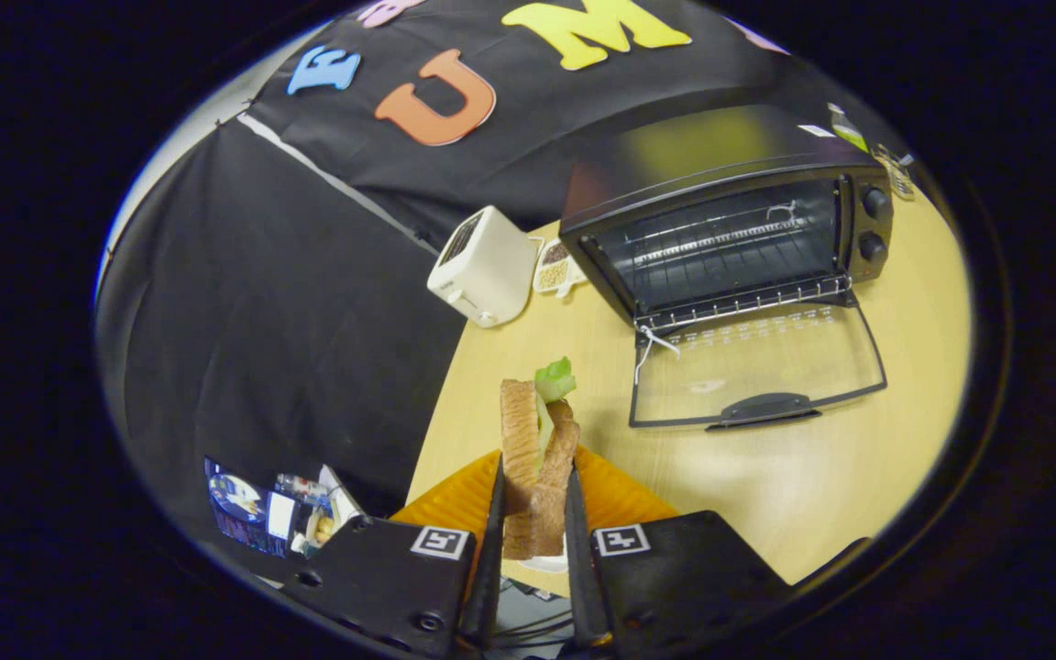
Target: Open the toaster oven, put the food inside, and close the toaster oven door.
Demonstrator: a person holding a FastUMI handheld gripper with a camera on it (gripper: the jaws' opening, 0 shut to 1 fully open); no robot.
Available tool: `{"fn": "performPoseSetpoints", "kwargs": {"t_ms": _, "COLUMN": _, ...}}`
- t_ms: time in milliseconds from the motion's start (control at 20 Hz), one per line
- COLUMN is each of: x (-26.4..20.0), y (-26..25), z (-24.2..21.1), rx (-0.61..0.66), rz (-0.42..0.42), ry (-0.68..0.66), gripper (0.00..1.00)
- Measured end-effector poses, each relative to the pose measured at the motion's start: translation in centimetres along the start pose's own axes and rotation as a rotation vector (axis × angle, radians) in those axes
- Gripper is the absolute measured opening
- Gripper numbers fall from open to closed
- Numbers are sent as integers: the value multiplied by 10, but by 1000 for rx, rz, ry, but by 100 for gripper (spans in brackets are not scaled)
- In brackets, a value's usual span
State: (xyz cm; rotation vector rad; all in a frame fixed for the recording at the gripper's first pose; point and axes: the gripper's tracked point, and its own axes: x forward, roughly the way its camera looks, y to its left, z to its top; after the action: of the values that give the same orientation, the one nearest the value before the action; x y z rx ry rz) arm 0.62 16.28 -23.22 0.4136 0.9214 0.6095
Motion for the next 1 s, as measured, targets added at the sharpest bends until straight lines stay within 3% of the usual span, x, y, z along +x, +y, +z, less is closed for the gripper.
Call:
{"fn": "performPoseSetpoints", "kwargs": {"t_ms": 200, "x": 7, "y": -43, "z": 39, "rx": 116, "rz": 30, "ry": -127, "gripper": 37}}
{"fn": "performPoseSetpoints", "kwargs": {"t_ms": 500, "x": 25, "y": -109, "z": 75, "rx": 215, "rz": -7, "ry": -229, "gripper": 37}}
{"fn": "performPoseSetpoints", "kwargs": {"t_ms": 700, "x": 29, "y": -130, "z": 113, "rx": 293, "rz": 60, "ry": -370, "gripper": 36}}
{"fn": "performPoseSetpoints", "kwargs": {"t_ms": 850, "x": 32, "y": -145, "z": 144, "rx": 310, "rz": 55, "ry": -485, "gripper": 36}}
{"fn": "performPoseSetpoints", "kwargs": {"t_ms": 1000, "x": 36, "y": -157, "z": 159, "rx": 426, "rz": 132, "ry": -562, "gripper": 37}}
